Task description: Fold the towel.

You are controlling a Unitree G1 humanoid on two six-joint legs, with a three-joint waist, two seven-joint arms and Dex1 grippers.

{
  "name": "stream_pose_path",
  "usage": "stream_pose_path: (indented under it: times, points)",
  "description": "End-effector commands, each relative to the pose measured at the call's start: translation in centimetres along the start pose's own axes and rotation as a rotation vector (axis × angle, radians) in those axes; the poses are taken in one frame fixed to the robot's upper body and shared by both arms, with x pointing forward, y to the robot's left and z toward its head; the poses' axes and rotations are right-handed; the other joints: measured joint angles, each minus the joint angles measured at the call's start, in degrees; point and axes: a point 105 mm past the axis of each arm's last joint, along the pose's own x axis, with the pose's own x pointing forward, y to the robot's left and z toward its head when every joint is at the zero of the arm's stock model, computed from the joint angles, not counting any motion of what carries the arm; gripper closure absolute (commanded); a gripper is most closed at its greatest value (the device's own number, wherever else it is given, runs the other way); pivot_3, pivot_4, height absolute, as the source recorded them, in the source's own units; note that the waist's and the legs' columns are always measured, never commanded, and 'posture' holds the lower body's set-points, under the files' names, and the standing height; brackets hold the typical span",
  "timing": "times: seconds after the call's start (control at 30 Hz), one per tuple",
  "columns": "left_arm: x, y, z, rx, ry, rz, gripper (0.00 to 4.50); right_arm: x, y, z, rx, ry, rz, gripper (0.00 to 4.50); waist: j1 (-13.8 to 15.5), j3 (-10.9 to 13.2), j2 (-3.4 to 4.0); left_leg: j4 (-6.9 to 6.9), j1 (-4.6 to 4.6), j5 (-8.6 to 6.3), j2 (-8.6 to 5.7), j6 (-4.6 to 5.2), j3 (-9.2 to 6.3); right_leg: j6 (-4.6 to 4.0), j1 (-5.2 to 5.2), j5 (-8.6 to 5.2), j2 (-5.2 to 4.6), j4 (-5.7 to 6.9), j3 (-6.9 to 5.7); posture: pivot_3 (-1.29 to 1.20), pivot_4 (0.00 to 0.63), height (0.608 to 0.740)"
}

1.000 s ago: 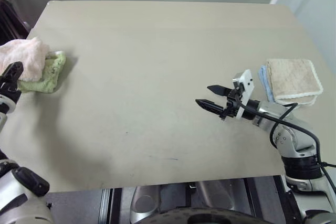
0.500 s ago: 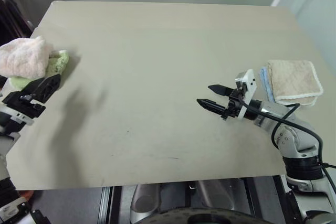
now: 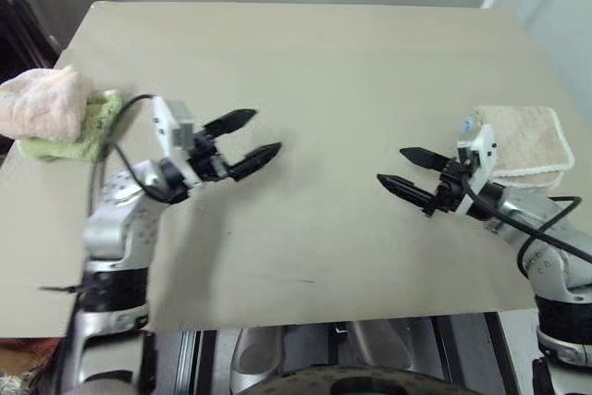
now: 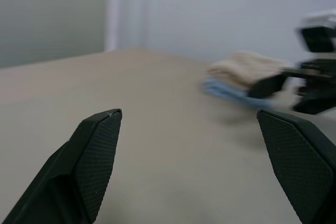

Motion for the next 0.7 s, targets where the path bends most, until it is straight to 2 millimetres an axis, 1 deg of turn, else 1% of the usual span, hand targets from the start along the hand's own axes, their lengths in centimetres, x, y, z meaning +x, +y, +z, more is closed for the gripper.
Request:
stream_pose_path:
  times: [0.03,0.07,0.1,0.2,0.27,0.37,0.43,0.6,0.7]
  points:
    - [0.6,-1.1,-0.3,0.077,0.003,-0.127,0.05,-1.4,0.5,1.3,-0.033,-0.016,0.01,0.0,-0.15,0.0,-0.03,0.0,0.0,-0.01,0.0,0.02,0.01,0.09,0.03,-0.04,-0.01,-0.02,0.0,0.0,0.15,0.703]
    - [0.6,-1.2,-0.5,0.081,0.004,-0.144,0.05,-1.6,0.6,1.3,-0.032,-0.012,0.009,0.0,-0.3,0.0,-0.02,0.01,0.01,-0.02,0.0,0.03,0.03,0.45,0.04,-0.21,-0.01,-0.07,0.0,0.0,0.15,0.703]
    - [0.7,-1.3,-0.6,0.083,0.003,-0.152,0.05,-1.7,0.6,1.3,-0.032,-0.01,0.008,0.0,-0.39,0.0,-0.02,0.02,0.02,-0.02,0.0,0.03,0.05,0.62,0.07,-0.3,-0.01,-0.08,0.01,0.0,0.15,0.703]
    - [0.4,-1.6,-0.9,0.101,-0.007,-0.201,0.05,-2.0,1.1,1.2,-0.035,0.016,0.033,0.0,-0.34,0.01,0.0,0.02,0.04,0.0,0.0,0.09,0.04,0.7,0.09,-0.26,-0.01,-0.07,0.01,0.0,0.15,0.703]
    - [0.0,-1.4,-0.6,0.093,-0.009,-0.216,0.05,-1.8,1.5,1.3,-0.035,0.024,0.051,0.0,-0.31,0.01,0.0,0.02,0.05,0.03,0.0,0.13,-0.02,0.72,0.13,-0.24,0.0,-0.07,0.01,0.0,0.15,0.703]
    - [-0.6,-2.0,-0.9,0.068,0.05,-0.286,0.05,-2.4,1.6,0.9,-0.027,0.041,0.074,0.0,-0.31,0.01,0.0,0.04,0.04,0.06,-0.01,0.16,-0.03,0.74,0.15,-0.21,0.01,-0.07,0.0,0.0,0.15,0.703]
    - [-0.7,-2.1,-0.9,0.064,0.059,-0.298,0.05,-2.5,1.6,0.8,-0.027,0.043,0.077,0.0,-0.31,0.0,0.02,0.04,0.04,0.06,-0.02,0.16,-0.03,0.74,0.16,-0.21,0.0,-0.08,0.01,0.0,0.15,0.703]
    - [-1.5,-2.3,-2.0,0.081,0.113,-0.311,0.05,-2.0,1.7,-0.3,-0.019,0.062,0.095,0.0,-0.31,0.0,0.03,0.04,0.02,0.04,-0.02,0.17,-0.04,0.75,0.16,-0.22,-0.02,-0.15,0.02,0.0,0.15,0.703]
    - [-1.9,-2.2,-2.1,0.082,0.13,-0.287,0.05,-1.3,1.7,0.1,-0.01,0.028,0.105,0.0,-0.33,0.01,0.04,0.03,0.02,0.02,-0.02,0.19,-0.04,0.75,0.15,-0.22,-0.01,-0.16,0.01,0.0,0.15,0.703]
